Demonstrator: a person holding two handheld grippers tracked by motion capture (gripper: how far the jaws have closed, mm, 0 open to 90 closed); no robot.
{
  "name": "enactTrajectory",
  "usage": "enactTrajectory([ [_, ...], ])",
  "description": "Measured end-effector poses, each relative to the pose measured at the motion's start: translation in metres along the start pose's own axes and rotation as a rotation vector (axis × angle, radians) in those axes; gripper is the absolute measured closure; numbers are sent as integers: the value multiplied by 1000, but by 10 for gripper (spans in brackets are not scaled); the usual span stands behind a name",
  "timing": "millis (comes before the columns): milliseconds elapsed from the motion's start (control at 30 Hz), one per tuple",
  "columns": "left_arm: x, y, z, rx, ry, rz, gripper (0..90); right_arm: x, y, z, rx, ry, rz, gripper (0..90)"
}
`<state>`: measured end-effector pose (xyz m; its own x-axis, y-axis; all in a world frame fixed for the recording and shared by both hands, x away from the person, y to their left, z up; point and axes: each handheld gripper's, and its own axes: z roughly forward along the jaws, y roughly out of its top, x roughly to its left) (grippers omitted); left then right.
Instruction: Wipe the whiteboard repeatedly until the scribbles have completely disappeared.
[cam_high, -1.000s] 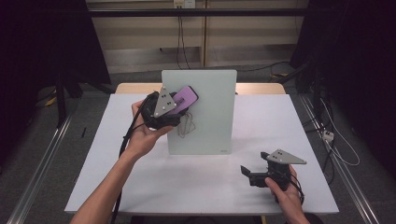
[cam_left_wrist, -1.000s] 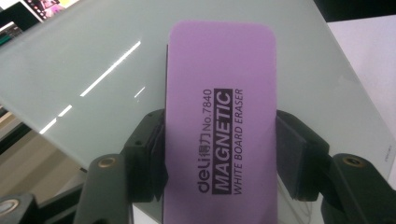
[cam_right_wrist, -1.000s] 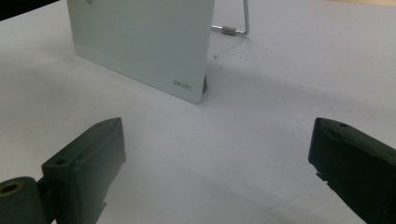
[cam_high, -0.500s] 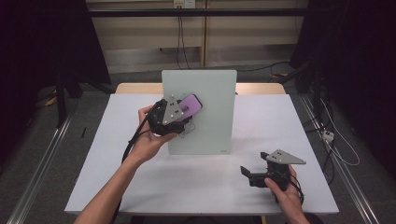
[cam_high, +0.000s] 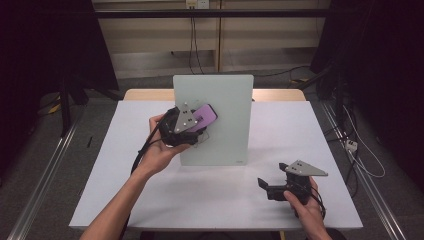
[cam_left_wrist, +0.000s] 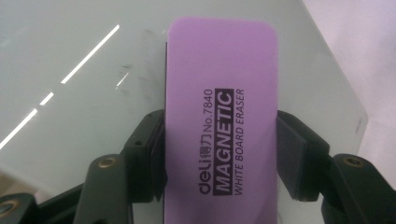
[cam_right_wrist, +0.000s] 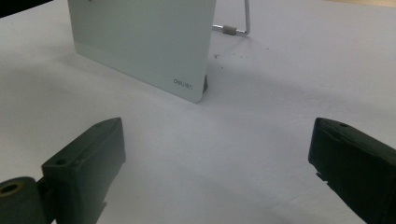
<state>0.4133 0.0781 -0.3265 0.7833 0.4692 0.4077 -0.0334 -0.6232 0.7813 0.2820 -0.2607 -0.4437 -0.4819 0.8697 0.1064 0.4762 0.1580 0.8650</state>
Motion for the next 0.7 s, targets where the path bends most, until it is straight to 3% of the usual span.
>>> enactTrajectory([
  [200,22,8,-14,-19,49,-43,408,0,0,0,-4,0,-5,38],
  [367,42,10,-25,-43,69,-110,408,0,0,0,-3,1,-1,38],
  [700,38,18,-21,-20,73,-93,408,1,0,0,-2,2,-2,38],
])
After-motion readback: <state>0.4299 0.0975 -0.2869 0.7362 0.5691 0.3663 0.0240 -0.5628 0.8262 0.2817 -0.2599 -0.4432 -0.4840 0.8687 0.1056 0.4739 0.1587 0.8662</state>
